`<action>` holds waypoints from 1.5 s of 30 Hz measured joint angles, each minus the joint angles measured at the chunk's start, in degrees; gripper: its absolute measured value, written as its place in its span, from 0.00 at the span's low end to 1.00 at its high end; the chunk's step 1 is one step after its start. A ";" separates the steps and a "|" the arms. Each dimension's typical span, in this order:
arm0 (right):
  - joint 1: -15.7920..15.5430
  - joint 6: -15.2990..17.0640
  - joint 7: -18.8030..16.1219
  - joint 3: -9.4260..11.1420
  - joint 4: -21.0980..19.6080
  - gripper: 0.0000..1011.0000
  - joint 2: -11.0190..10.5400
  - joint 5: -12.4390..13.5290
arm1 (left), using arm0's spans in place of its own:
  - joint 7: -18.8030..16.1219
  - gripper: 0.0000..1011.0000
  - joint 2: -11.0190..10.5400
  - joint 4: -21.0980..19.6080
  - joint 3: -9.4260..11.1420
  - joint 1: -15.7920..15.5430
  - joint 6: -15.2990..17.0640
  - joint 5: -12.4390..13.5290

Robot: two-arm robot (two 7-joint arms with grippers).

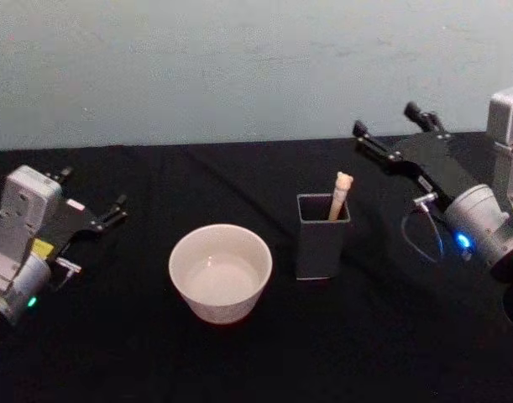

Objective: Pick up the stirring spoon with one hand, stir inside the cup, then place it back in its original position.

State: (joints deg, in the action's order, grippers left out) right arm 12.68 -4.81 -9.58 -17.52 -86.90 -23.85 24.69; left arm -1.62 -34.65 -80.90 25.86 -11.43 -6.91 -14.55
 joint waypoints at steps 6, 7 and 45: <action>-1.10 -0.81 6.25 -0.18 1.66 0.99 0.13 -7.98 | 0.00 0.99 0.00 0.00 0.00 0.00 0.00 0.00; -1.34 -0.59 6.66 -0.25 1.97 0.99 0.10 -8.62 | 0.00 0.99 0.00 0.00 0.00 0.00 0.00 0.00; -4.55 3.80 6.39 1.00 5.72 0.99 0.81 -9.32 | 0.00 0.99 0.00 0.00 0.00 0.00 0.00 0.00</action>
State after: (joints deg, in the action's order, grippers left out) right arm 8.13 -1.01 -3.19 -16.52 -81.19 -23.05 15.37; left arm -1.62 -34.65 -80.90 25.86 -11.43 -6.91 -14.55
